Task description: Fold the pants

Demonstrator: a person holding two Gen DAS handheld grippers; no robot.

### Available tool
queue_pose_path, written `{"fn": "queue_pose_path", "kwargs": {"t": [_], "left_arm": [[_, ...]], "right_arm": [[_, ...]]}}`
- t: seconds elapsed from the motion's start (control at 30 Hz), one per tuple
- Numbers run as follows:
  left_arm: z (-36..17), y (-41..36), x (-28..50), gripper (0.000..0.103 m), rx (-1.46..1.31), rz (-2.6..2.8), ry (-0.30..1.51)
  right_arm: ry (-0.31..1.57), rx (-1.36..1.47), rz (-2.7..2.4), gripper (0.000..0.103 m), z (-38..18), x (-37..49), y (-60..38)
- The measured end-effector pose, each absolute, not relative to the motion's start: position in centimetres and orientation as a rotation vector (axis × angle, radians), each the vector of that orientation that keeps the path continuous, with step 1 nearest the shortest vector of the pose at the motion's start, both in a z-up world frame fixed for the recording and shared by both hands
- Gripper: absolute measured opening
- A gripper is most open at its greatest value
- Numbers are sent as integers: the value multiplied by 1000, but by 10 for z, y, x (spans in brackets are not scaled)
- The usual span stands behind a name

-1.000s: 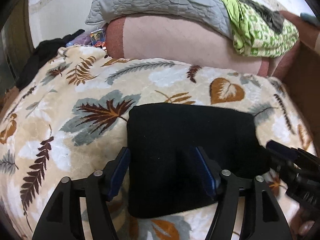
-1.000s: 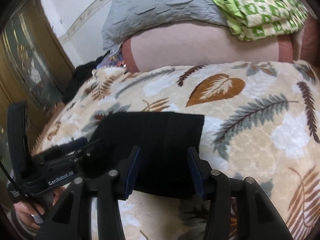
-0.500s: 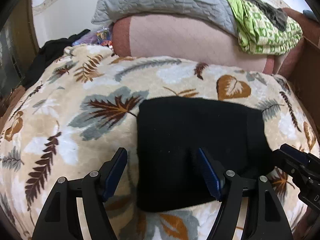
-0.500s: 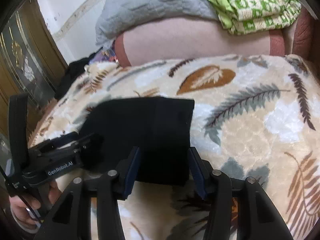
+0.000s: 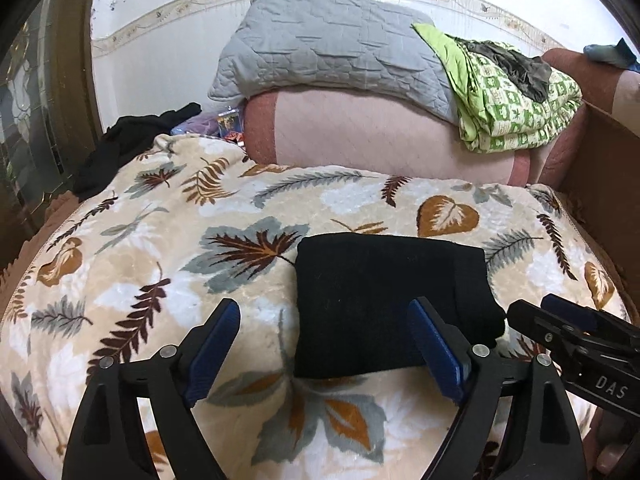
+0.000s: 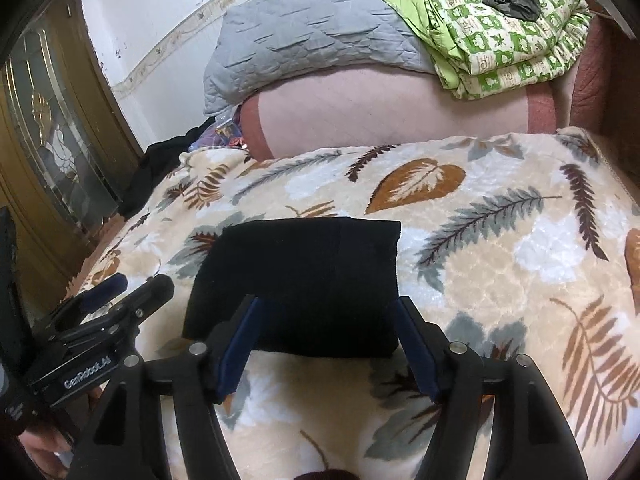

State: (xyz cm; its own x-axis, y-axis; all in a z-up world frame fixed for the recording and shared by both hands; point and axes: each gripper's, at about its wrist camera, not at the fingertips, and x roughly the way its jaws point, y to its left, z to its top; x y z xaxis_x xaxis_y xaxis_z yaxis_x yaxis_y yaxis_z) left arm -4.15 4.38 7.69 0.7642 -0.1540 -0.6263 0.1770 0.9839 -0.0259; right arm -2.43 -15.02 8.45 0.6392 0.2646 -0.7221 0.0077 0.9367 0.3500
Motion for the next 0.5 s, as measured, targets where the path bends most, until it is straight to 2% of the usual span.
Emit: {"fn": "queue_pose_path", "kwargs": {"t": [0.5], "left_arm": [[85, 60, -89, 90, 30, -169, 635]], "right_arm": [[848, 318, 156, 78, 95, -52, -137]]}}
